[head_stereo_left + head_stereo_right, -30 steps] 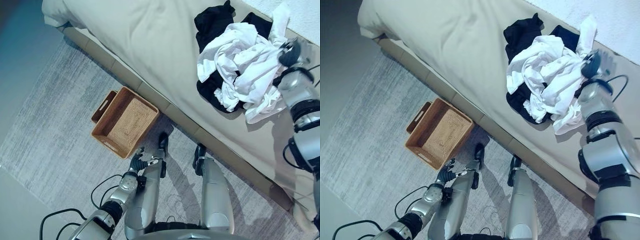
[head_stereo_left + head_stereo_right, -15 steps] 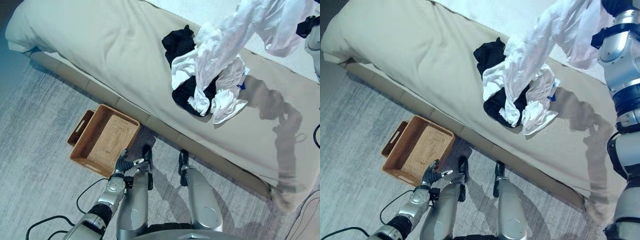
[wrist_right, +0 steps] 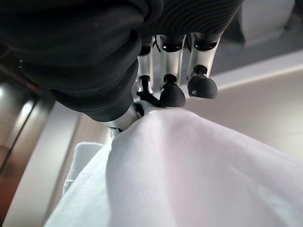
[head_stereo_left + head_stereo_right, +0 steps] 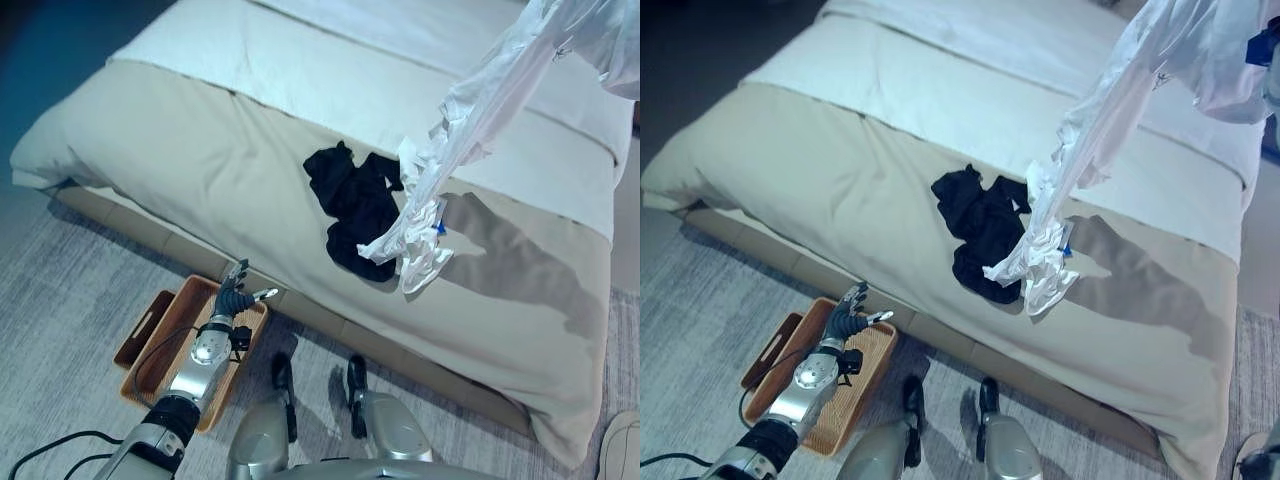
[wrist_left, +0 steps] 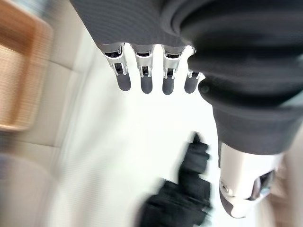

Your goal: Pick up clothes into the bucket

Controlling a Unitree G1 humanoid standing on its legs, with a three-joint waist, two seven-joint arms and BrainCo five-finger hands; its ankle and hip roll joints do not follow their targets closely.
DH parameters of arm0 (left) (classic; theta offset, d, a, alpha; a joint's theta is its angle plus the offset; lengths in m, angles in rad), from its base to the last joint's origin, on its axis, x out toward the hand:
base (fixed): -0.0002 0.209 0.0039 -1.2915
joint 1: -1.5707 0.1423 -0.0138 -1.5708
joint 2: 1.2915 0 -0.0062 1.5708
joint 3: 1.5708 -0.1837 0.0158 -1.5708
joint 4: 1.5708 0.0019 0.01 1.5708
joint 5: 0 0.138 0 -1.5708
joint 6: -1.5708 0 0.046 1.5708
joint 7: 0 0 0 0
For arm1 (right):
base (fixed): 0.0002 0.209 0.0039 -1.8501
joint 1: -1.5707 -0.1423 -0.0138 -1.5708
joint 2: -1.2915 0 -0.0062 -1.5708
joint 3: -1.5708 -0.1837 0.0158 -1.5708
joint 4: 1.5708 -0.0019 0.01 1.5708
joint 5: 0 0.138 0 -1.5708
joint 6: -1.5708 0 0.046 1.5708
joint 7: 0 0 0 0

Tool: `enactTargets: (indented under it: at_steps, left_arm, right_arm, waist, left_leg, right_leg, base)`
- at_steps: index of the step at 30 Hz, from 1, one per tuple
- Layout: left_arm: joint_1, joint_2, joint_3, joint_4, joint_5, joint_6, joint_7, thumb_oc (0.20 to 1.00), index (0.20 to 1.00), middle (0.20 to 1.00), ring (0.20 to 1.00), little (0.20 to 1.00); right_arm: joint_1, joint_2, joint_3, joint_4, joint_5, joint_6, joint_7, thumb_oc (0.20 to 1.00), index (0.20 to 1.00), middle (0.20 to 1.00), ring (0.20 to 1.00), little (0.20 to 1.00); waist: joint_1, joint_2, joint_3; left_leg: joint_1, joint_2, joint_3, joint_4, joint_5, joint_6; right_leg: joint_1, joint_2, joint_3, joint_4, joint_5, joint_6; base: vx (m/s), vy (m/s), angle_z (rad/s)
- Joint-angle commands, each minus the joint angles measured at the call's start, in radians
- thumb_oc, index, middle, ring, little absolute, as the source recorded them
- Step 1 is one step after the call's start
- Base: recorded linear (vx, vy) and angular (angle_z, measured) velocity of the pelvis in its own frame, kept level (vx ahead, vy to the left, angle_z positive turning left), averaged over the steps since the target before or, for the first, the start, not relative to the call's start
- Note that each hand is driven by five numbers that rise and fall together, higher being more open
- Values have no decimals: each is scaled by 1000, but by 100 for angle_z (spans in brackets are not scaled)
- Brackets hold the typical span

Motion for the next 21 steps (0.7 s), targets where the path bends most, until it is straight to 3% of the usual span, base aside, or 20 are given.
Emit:
enactTargets:
  at_steps: [1, 7, 8, 12, 21]
  left_arm:
    - [-31, 70, 12, -189, 18, -40, -29, 1000, 1000, 1000, 1000, 1000]
    - [-255, 138, -6, -335, -33, -19, -40, 1000, 1000, 1000, 1000, 1000]
    - [-379, 130, -46, -292, -38, -13, -23, 1000, 1000, 1000, 1000, 1000]
    - [-567, 86, -124, -202, -50, -3, 9, 1000, 1000, 1000, 1000, 1000]
    - [-807, -8, -253, -27, -117, 17, 16, 1000, 1000, 1000, 1000, 1000]
  right_arm:
    - [-33, -51, 72, -55, -38, -6, 32, 200, 200, 200, 200, 200]
    - [35, -54, 85, -113, -29, 7, 117, 200, 200, 200, 200, 200]
    - [62, -57, 84, -157, -12, 9, 150, 200, 200, 200, 200, 200]
    - [106, -54, 60, -254, 34, 1, 192, 200, 200, 200, 200, 200]
    - [147, -13, 18, -392, 124, -21, 228, 200, 200, 200, 200, 200]
  waist:
    - [-18, -16, -120]
    - [-32, -11, -176]
    - [-41, -7, -196]
    - [-56, 0, -223]
    - [-79, 14, -243]
  left_leg:
    - [4, -12, -44, 100, -137, 1]
    - [48, -12, -40, 90, -144, 3]
    - [64, -11, -39, 84, -146, 3]
    - [90, -9, -39, 69, -146, 2]
    - [121, 1, -28, 50, -138, -1]
  right_leg:
    - [-34, -29, -12, 64, 19, 61]
    - [8, -34, -17, 50, 13, 62]
    - [23, -35, -17, 47, 9, 63]
    - [45, -33, -19, 39, 3, 64]
    - [69, -28, -11, 24, 7, 66]
  base:
    - [93, 4, 14]
    - [73, 1, 1]
    - [44, -5, 2]
    - [35, -9, -2]
    - [4, -2, -5]
